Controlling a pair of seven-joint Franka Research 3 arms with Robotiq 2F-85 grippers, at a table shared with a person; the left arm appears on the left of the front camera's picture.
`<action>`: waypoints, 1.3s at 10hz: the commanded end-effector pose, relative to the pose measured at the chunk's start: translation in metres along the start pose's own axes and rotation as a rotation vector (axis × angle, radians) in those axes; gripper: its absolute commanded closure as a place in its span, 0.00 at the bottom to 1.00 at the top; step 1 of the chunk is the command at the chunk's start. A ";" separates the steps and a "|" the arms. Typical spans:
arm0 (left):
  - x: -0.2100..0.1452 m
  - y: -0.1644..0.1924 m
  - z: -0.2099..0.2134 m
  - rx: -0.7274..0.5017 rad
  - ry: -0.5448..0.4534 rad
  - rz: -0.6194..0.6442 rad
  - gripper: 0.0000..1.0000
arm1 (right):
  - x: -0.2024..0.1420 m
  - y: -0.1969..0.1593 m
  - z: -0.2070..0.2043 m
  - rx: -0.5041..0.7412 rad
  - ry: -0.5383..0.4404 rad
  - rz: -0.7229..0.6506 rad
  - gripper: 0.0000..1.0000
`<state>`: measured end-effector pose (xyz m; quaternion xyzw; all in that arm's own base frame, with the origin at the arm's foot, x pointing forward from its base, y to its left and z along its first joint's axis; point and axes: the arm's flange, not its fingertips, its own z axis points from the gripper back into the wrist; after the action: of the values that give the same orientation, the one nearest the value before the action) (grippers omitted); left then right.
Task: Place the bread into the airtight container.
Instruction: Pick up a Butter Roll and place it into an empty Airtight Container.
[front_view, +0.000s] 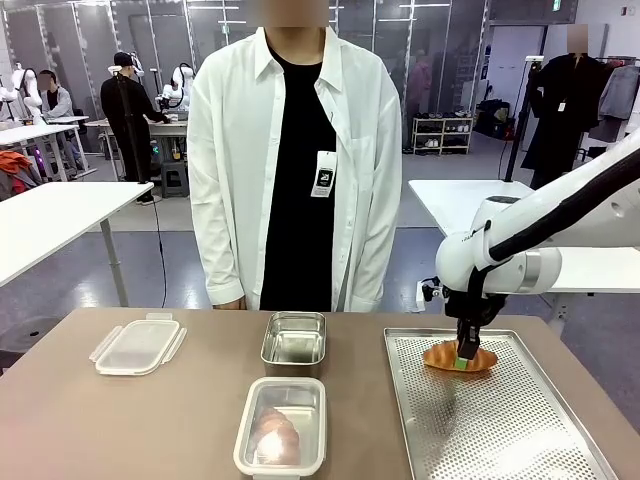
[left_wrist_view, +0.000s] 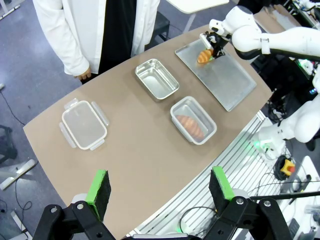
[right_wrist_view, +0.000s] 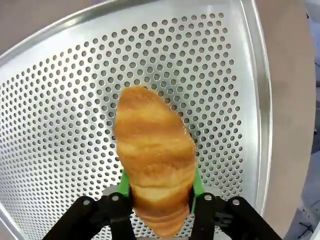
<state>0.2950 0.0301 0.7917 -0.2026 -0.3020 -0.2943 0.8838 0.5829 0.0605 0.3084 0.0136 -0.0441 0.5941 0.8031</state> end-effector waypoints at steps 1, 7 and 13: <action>0.000 -0.001 0.001 -0.020 -0.007 -0.013 0.00 | 0.005 0.006 0.037 0.021 -0.032 -0.026 0.58; 0.000 -0.001 0.001 -0.020 -0.007 -0.013 0.00 | 0.095 0.085 0.141 0.010 -0.074 0.024 0.58; 0.000 -0.001 0.001 -0.020 -0.007 -0.013 0.00 | 0.261 0.145 0.110 0.017 -0.044 0.135 0.58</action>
<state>0.2950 0.0299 0.7918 -0.2024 -0.3020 -0.2945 0.8838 0.4965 0.3321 0.4356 0.0414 -0.0649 0.6511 0.7551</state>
